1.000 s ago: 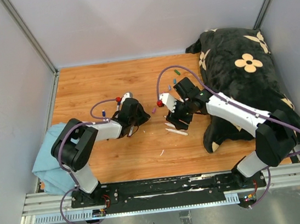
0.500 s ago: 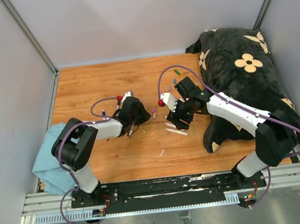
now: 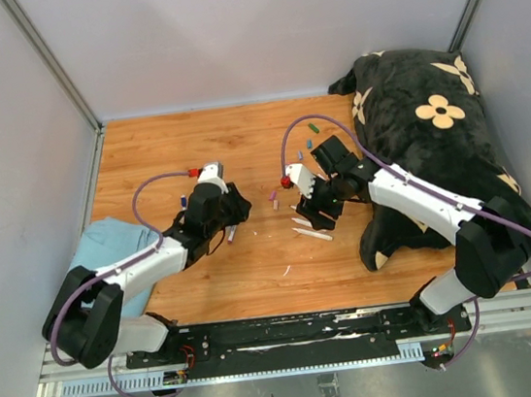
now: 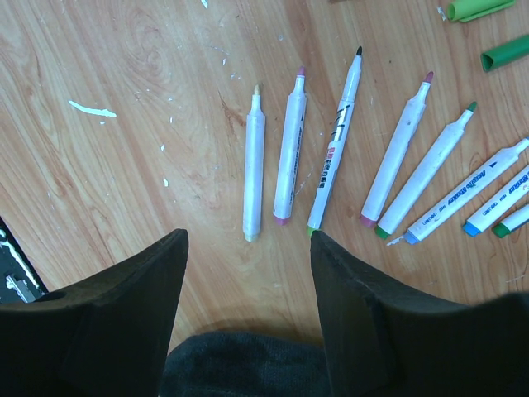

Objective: Open the pen caps
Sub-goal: Place the pen cap at the center of the board, then move the pen to the center of the board.

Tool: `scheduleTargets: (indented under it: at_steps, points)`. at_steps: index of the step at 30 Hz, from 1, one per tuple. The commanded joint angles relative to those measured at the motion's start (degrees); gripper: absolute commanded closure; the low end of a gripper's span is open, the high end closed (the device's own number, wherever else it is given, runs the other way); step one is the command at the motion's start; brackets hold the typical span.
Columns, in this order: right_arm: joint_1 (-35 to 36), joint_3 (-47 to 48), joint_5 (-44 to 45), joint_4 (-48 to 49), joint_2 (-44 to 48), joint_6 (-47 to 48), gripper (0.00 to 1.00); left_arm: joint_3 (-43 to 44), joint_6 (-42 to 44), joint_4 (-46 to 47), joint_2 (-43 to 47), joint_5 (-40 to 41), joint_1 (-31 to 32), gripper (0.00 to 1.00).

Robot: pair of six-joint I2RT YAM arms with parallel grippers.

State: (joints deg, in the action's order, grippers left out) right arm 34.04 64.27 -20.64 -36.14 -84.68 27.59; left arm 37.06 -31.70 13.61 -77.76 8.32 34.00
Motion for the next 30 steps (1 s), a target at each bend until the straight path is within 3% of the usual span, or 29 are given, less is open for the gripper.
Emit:
scheduleTargets:
  at_steps: [1,7,17,30]
  points:
    - [-0.9,-0.46,-1.31,-1.16,1.61,1.16,0.38,-5.69,11.38,0.98,5.76,1.2,0.28,0.59]
    - [-1.01,-0.55,-1.53,-1.15,1.51,1.23,0.38,-7.74,15.57,-1.73,8.75,1.31,-0.64,0.5]
    - [-1.08,-0.66,-1.74,-1.19,1.72,1.37,0.38,-3.21,17.73,-9.03,2.63,-1.22,-3.14,0.51]
    - [-1.15,-0.69,-1.88,-1.19,1.48,1.54,0.38,-3.45,15.11,-10.79,5.67,-6.18,-3.06,0.55]
